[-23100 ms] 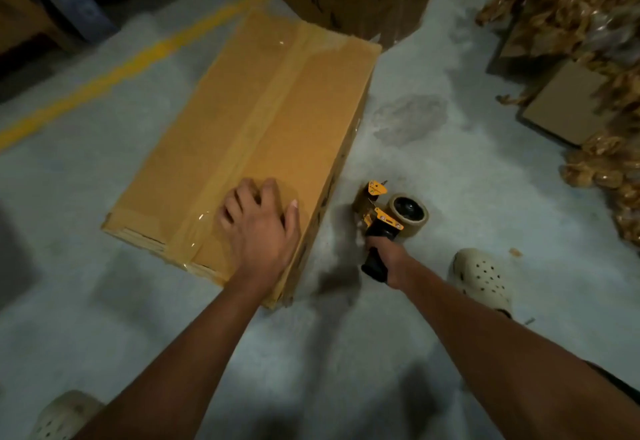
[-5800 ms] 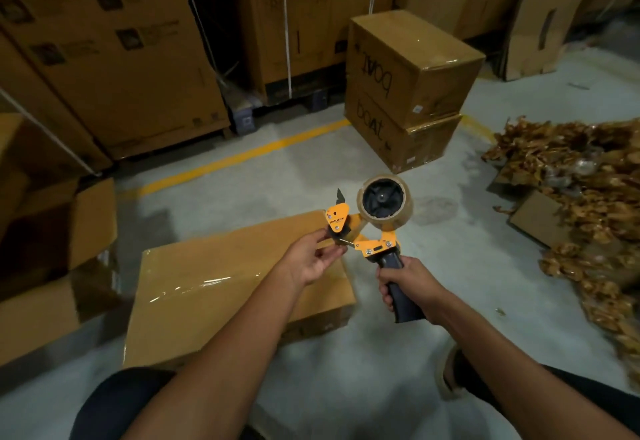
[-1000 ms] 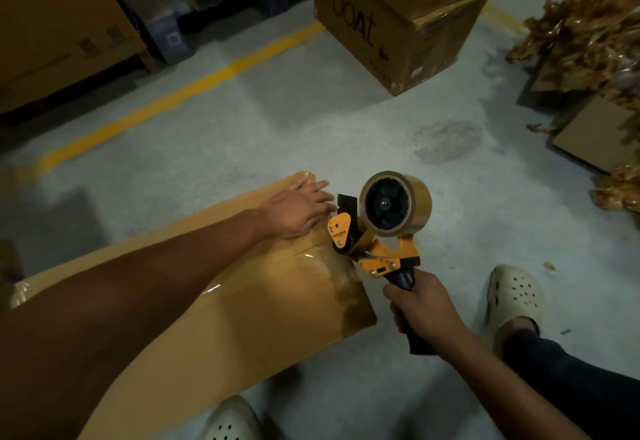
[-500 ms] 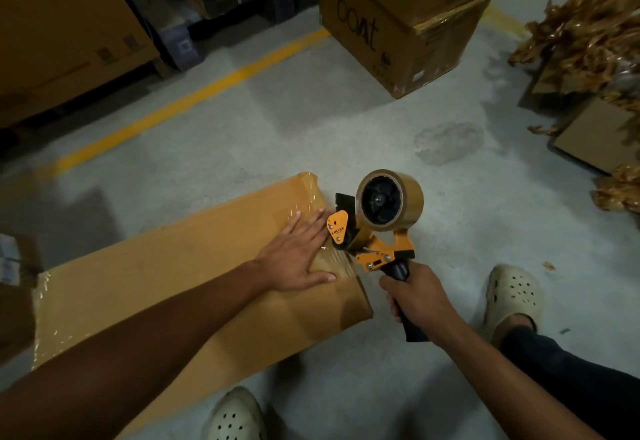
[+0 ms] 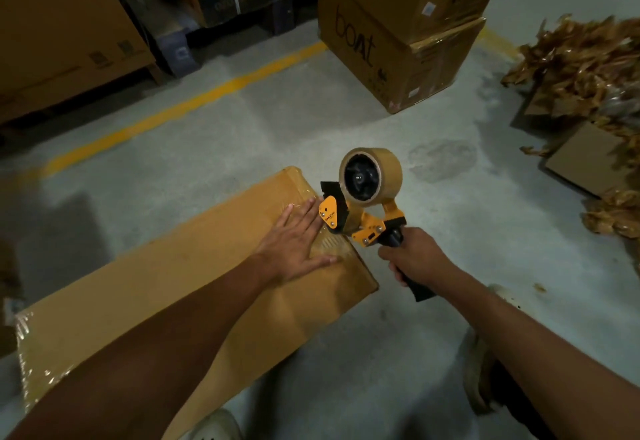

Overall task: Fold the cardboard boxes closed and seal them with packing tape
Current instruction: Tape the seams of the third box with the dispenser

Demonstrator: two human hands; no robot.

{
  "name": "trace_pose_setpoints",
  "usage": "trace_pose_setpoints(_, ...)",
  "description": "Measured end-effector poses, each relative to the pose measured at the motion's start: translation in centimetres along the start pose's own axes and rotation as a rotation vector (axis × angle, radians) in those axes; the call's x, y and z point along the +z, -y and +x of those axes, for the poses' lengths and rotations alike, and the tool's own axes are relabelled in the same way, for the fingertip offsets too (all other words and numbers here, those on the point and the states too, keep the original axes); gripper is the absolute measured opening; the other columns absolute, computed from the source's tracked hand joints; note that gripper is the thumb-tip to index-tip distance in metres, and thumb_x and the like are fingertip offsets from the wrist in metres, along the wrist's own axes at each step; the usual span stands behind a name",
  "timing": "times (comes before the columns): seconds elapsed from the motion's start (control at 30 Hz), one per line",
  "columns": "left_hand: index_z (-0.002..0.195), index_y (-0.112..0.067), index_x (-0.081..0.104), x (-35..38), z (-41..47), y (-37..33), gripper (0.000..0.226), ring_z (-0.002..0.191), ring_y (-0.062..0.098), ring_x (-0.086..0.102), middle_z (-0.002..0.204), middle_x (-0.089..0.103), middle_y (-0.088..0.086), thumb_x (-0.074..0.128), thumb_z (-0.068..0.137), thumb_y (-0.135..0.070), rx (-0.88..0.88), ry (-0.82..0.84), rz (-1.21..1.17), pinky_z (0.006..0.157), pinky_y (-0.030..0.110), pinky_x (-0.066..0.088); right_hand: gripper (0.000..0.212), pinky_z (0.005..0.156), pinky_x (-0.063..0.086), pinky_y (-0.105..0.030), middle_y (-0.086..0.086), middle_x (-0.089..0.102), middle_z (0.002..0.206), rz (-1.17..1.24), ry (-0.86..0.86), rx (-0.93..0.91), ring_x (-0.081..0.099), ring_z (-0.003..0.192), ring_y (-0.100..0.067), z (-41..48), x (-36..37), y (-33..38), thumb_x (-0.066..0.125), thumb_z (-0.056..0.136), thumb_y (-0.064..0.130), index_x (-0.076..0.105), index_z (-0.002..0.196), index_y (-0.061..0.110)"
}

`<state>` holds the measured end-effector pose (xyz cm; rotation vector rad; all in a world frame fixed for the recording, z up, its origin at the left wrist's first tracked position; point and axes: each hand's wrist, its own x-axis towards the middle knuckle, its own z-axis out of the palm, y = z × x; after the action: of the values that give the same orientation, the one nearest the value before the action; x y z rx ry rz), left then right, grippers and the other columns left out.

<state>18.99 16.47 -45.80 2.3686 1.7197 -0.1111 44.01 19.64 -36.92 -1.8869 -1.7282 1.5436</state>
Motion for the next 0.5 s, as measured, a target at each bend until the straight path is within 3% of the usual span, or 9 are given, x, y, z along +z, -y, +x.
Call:
trace_pose_setpoints(0.33, 0.156, -0.014, -0.016, -0.7, 0.1, -0.8, 0.102, 0.149, 0.019, -0.023, 0.162, -0.025, 0.004, 0.015, 0.088, -0.083, -0.039, 0.092, 0.016, 0.122, 0.05, -0.008, 0.012, 0.046, 0.046, -0.029, -0.011, 0.059, 0.058, -0.053, 0.087, 0.114, 0.053, 0.044, -0.022, -4.3, -3.2, -3.8, 0.064, 0.085, 0.008, 0.059, 0.092, -0.001)
trace_pose_setpoints(0.5, 0.157, -0.012, -0.007, -1.9, -0.4, -2.8, 0.081, 0.151, 0.021, -0.017, 0.164, -0.015, 0.008, 0.02, 0.1, -0.062, 0.077, 0.123, 0.064, 0.123, 0.051, -0.003, 0.007, 0.048, 0.047, -0.031, -0.01, 0.058, 0.058, -0.002, 0.064, 0.091, 0.053, 0.046, -0.022, -5.3, -2.8, -4.5, 0.063, 0.085, 0.008, 0.058, 0.084, 0.004)
